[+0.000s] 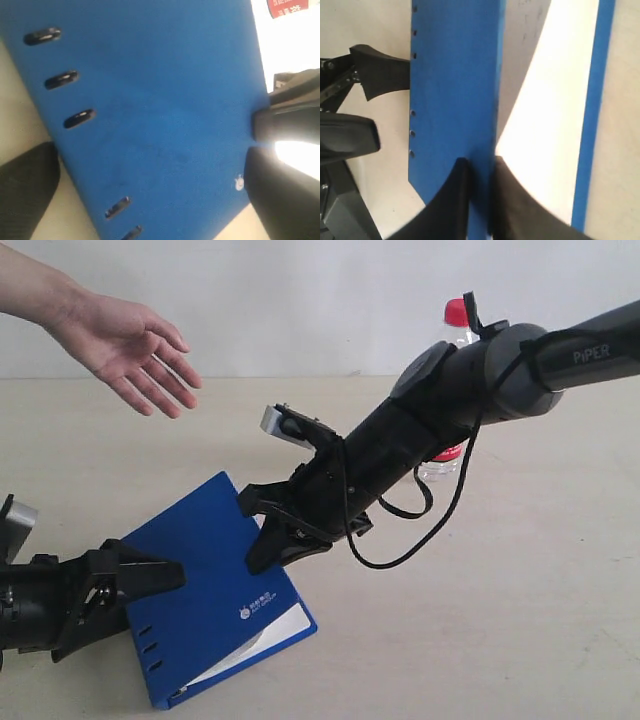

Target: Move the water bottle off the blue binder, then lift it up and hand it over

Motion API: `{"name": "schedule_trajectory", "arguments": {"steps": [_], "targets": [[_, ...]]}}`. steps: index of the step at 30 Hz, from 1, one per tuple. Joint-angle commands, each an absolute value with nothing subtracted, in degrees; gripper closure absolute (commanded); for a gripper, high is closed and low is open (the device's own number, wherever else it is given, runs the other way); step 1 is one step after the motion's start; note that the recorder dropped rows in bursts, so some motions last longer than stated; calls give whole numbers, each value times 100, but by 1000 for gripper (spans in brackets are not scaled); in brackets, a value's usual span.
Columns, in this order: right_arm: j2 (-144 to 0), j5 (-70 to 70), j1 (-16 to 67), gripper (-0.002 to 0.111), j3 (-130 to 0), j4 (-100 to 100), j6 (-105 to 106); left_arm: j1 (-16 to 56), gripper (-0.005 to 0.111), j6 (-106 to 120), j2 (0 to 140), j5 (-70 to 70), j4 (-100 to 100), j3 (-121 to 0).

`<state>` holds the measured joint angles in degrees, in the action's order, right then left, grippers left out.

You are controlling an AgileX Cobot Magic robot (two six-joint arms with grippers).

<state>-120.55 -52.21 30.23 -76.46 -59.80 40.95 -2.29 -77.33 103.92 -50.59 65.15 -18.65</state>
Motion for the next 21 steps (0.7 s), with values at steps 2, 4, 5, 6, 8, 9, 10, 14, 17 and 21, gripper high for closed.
{"name": "schedule_trajectory", "arguments": {"steps": [2,4,5,6,8,9,10,14,17,21], "targets": [[-12165,-5086,3034,108,-7664,-5977,4314,-219,12,-7681,10530,-4362,6681,-1803],[-12104,-5125,3024,108,-7664,-6051,4391,-219,12,-7681,10530,-4294,6681,-1803],[-12035,-5139,3010,108,-7664,-6059,4405,-219,12,-7681,10530,-4283,6681,-1803],[-11977,-5153,3010,108,-7664,-6059,4405,-219,12,-7681,10530,-4283,6681,-1803],[-11844,-5203,2967,108,-7664,-6093,4405,-219,12,-7681,10530,-4271,6681,-1803],[-11771,-5233,2939,108,-7664,-6082,4405,-219,12,-7681,10530,-4256,6681,-1803],[-11715,-5294,2920,108,-7664,-6081,4405,-219,12,-7681,10530,-4226,6681,-1803],[-11590,-5389,2909,108,-7664,-5984,4405,-219,12,-7681,10530,-4175,6681,-1803],[-11576,-5377,2909,108,-7664,-6250,4405,-219,12,-7681,10530,-4175,6681,-1803],[-11566,-5329,2909,108,-7674,-6575,4544,-219,12,-7707,10530,-4173,6639,-1803]]}}
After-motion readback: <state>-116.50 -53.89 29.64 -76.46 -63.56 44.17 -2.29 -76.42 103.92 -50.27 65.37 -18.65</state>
